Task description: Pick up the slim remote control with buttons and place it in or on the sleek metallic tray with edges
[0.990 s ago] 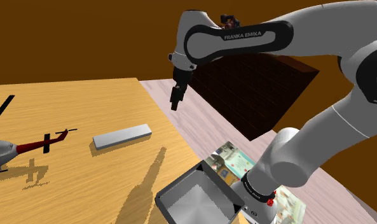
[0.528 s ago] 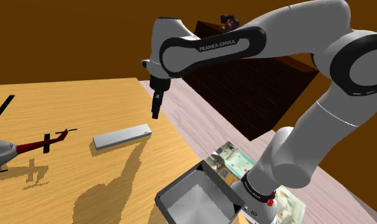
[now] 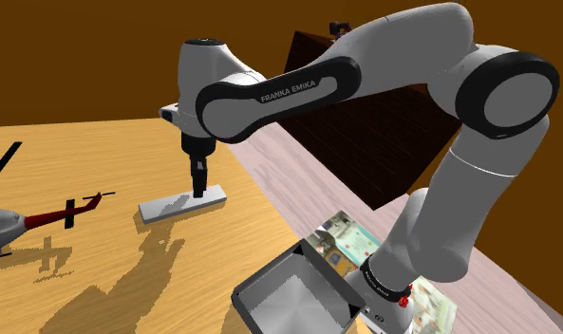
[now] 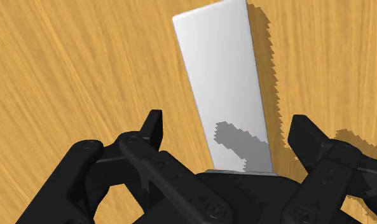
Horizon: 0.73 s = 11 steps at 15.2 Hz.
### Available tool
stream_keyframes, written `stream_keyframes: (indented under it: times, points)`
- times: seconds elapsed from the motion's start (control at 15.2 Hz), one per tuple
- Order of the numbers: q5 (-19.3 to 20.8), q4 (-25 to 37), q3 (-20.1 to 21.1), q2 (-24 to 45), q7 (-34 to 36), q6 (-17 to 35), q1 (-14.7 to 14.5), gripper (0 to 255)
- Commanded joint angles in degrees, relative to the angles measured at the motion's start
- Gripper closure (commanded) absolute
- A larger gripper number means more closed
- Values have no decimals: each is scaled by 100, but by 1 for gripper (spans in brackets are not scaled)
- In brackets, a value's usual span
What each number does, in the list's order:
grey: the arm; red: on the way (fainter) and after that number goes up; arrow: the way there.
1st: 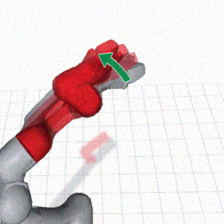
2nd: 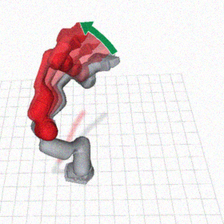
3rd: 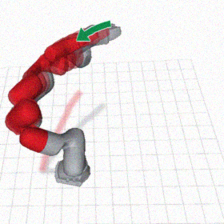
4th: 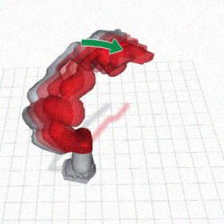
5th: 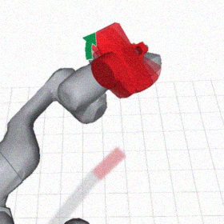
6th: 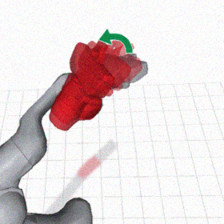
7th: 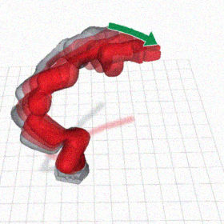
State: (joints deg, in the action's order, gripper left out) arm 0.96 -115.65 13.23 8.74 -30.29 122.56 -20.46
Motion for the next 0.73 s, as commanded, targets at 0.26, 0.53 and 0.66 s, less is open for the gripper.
stream_keyframes:
  times: [0.26, 0.53, 0.66]
  points:
    - [193, 119, 140, 421, -206, 371, -177, 0]
    - [250, 5, 124, 585, -167, 643, -193, 0]
    - [259, -10, 121, 609, -161, 682, -196, 0]
